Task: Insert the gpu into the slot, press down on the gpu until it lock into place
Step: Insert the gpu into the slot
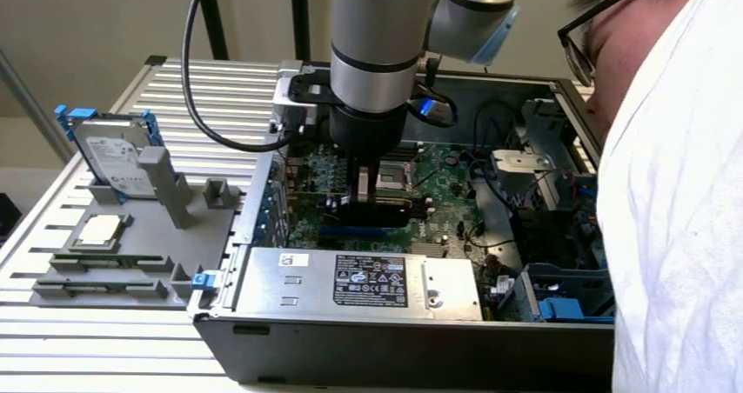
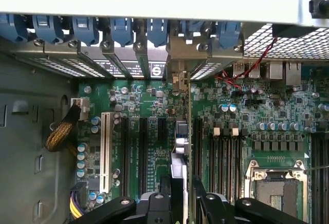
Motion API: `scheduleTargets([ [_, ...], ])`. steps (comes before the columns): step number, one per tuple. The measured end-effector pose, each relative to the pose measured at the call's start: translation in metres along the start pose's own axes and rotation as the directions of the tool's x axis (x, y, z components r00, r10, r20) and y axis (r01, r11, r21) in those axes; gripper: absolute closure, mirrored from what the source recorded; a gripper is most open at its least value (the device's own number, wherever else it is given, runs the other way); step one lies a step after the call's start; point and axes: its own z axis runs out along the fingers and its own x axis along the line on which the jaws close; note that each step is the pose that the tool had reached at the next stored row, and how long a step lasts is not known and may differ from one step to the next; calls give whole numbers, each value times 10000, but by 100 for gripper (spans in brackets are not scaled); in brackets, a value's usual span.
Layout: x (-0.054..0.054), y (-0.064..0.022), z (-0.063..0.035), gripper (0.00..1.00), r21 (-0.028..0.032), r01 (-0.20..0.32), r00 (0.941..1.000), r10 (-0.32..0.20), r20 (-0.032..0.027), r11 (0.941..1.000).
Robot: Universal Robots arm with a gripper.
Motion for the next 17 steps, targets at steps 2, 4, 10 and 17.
scheduleTargets([
  [2,0,0,1,74,1,-3,10000,3,1,10000],
  [4,0,0,3,74,1,-20,10000,20,1,10000],
  [10,0,0,8,74,4,-82,10000,82,2,10000],
  [17,1,0,16,74,6,-86,10000,86,3,10000],
])
